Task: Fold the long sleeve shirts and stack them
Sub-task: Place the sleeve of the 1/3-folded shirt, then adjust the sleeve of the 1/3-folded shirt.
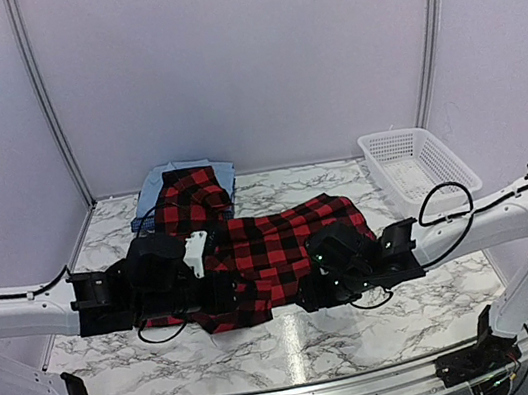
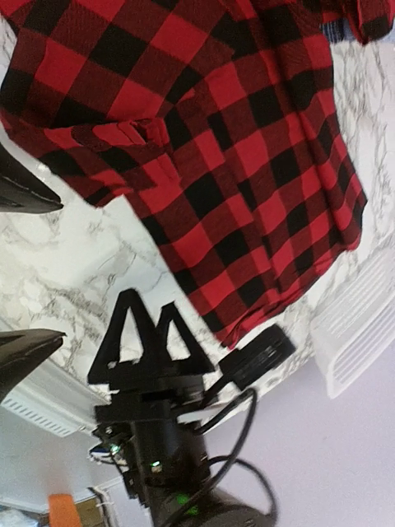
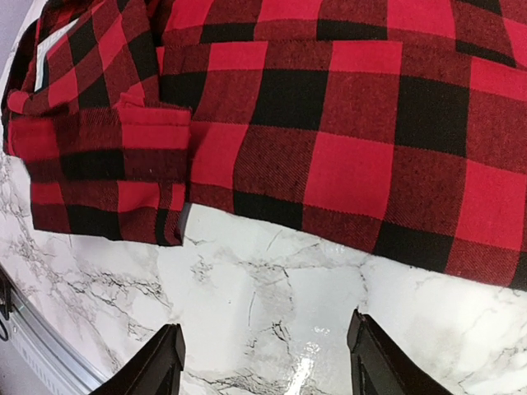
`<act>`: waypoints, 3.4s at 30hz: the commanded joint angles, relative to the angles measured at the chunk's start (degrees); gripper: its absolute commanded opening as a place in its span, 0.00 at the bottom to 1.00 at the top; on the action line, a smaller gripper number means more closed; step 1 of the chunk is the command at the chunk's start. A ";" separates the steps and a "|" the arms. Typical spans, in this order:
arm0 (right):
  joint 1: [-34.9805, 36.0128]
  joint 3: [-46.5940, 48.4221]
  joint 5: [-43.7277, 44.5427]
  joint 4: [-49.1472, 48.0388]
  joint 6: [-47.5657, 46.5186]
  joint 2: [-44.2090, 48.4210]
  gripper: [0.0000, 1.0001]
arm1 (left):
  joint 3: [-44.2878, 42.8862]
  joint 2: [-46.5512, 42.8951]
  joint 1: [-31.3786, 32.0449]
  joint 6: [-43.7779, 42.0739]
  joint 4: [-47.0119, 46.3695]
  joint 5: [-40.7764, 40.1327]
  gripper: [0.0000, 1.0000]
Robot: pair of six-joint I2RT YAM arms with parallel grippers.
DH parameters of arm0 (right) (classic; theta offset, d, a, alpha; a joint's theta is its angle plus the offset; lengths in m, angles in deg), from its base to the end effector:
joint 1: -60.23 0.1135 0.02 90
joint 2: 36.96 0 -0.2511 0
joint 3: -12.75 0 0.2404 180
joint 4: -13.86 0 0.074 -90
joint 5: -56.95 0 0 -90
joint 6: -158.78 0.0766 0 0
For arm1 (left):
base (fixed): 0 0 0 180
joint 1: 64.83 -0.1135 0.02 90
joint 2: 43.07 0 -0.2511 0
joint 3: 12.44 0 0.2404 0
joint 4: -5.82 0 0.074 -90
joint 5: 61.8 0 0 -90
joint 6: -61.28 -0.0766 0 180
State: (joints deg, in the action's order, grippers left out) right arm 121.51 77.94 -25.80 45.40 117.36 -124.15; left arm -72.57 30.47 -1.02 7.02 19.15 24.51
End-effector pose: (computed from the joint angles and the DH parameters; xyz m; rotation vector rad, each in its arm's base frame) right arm 0.1621 0.2757 0.1536 -0.2345 2.5999 0.6085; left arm 0.1444 -0.2823 0.2309 0.4899 2.1395 -0.9863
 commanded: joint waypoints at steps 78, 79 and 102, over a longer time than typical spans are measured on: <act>16.63 5.62 6.62 2.97 11.53 -11.86 0.47 | 13.20 -12.93 -8.29 8.97 14.32 -9.63 0.70; 16.80 6.52 6.60 3.99 11.66 -12.69 0.45 | 13.57 -13.31 -8.75 9.15 14.57 -9.40 0.70; 14.79 12.99 15.66 19.06 13.20 -12.04 0.00 | 2.96 -2.35 -34.72 4.46 16.37 5.26 0.72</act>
State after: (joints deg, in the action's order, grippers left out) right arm 138.32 89.97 -13.19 60.76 129.99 -139.78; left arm -68.09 25.86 -33.55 12.86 37.08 23.92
